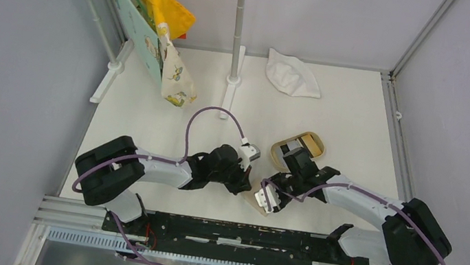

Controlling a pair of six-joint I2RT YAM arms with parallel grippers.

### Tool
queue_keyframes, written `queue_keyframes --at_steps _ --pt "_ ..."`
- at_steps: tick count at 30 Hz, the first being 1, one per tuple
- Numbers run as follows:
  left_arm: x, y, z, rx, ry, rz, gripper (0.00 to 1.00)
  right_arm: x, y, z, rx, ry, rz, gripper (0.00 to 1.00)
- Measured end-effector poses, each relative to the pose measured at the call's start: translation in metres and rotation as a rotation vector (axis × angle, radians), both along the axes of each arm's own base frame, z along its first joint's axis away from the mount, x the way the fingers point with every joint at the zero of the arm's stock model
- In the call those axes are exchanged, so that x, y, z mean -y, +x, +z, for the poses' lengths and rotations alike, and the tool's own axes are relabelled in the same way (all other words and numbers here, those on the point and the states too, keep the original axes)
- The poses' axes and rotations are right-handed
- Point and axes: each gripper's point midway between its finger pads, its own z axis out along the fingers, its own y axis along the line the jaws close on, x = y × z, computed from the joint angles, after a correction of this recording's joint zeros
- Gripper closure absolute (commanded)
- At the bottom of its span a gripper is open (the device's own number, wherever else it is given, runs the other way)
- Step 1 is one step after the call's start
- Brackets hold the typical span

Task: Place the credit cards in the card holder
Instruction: Open the card holder at the center of the board.

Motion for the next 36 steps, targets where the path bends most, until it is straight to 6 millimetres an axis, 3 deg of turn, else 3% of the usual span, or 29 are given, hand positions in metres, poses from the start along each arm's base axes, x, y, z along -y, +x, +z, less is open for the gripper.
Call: queue_keyframes --at_steps 12,23,28,36 --pt "0.0022 -0.0022 0.0022 -0.006 -0.011 -0.018 0.98 -0.0022 0.0029 -0.0025 -0.056 -0.097 -0.022 0.43" --pt "0.0044 -0.0014 0.001 -0.001 -0.021 -0.021 0.98 -0.0011 0.0022 -0.0071 -0.139 -0.19 -0.069 0.55" --pt "0.0039 -0.0015 0.0002 0.006 -0.03 -0.02 0.98 0.0015 0.0013 -0.0087 -0.161 -0.217 -0.091 0.67" --pt "0.0008 0.001 -0.0023 0.022 -0.037 -0.003 0.98 -0.0029 0.0025 -0.0056 -0.16 -0.199 -0.106 0.99"
